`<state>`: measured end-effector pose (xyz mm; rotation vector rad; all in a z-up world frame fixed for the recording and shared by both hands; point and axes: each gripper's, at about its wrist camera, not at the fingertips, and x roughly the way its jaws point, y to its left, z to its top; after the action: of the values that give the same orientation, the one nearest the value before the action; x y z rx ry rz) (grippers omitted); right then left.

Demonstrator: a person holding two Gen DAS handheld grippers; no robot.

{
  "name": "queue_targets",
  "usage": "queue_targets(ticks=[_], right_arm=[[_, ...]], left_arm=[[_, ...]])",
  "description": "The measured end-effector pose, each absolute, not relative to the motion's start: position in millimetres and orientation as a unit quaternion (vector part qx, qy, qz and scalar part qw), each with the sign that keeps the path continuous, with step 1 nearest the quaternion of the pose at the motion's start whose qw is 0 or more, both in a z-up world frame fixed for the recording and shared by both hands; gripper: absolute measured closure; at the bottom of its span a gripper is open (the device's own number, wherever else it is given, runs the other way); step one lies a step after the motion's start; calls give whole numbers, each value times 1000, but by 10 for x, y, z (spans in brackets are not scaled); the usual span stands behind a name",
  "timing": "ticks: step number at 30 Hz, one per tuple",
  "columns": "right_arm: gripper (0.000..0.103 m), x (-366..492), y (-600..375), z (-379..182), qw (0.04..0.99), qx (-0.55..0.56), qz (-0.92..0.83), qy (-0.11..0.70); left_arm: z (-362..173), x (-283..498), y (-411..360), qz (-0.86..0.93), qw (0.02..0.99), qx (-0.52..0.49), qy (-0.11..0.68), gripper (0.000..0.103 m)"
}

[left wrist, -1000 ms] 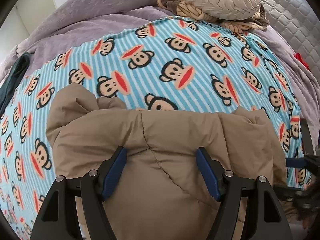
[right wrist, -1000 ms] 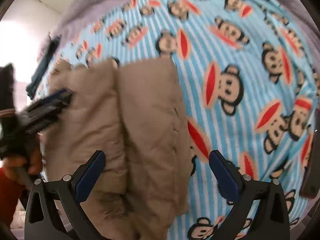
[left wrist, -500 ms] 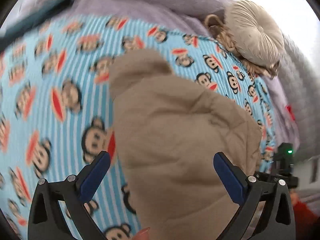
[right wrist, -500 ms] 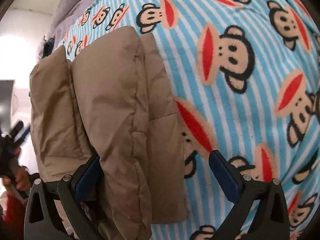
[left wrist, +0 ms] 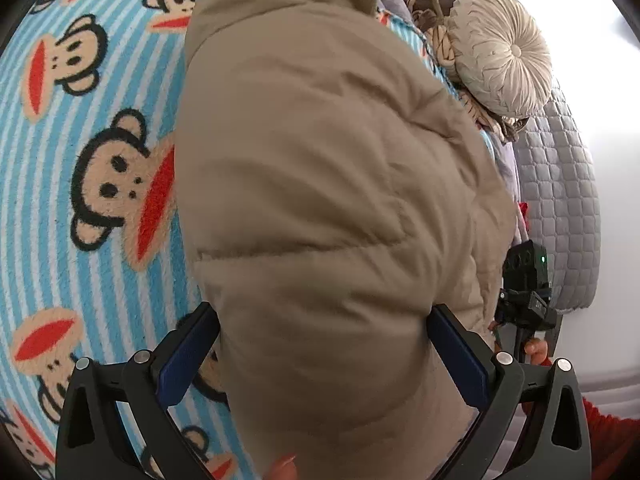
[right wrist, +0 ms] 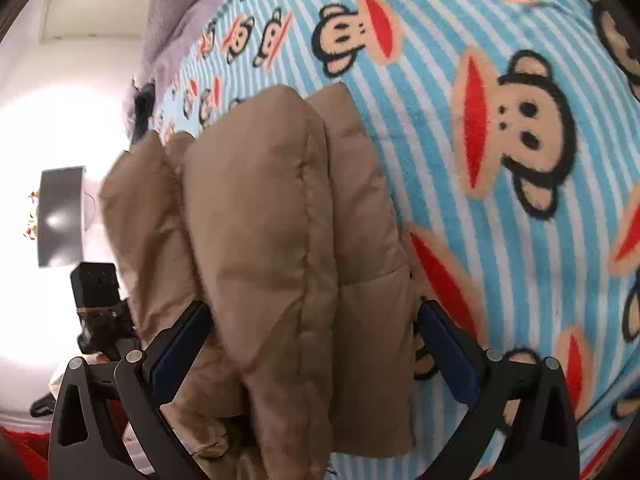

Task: Fold large clothes
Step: 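Grasp the beige jacket bundle with both tools and lift it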

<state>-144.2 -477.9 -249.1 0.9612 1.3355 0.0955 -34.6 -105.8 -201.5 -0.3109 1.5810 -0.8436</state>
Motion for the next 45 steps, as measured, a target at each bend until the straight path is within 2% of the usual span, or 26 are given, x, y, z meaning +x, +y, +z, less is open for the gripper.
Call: queue_targets(ticks=[7, 15, 26, 30, 31, 33, 35, 39, 45], right_arm=[[0, -1240, -4724, -2725, 665, 426, 65, 610], [0, -1005, -4601, -2961, 631, 474, 87, 608], [2, -1023, -4573, -2981, 609, 500, 53, 614], [30, -1201, -4595, -2883, 607, 521, 68, 596], [33, -1192, -4566, -2862, 608, 522, 70, 593], [45, -1219, -4521, -2777, 615, 519, 78, 589], [50, -1195, -4422, -2680, 622, 514, 83, 585], [51, -1082, -4177, -2388, 648, 493, 102, 571], [51, -772, -3824, -2028, 669, 494, 126, 541]], left_arm=[[-2258, -284, -1185, -372, 577, -154, 710, 0], [-2402, -369, -1403, -350, 564, -195, 722, 0], [-2278, -508, -1574, -346, 587, -181, 709, 1], [-2081, -599, -1632, -355, 614, -163, 686, 10], [-2037, -612, -1627, -360, 618, -162, 680, 12], [-1948, -628, -1632, -372, 622, -161, 670, 19], [-1833, -638, -1635, -389, 623, -162, 659, 21], [-1530, -568, -1633, -419, 630, -165, 633, 21], [-1213, -259, -1212, -428, 653, -180, 599, 21]])
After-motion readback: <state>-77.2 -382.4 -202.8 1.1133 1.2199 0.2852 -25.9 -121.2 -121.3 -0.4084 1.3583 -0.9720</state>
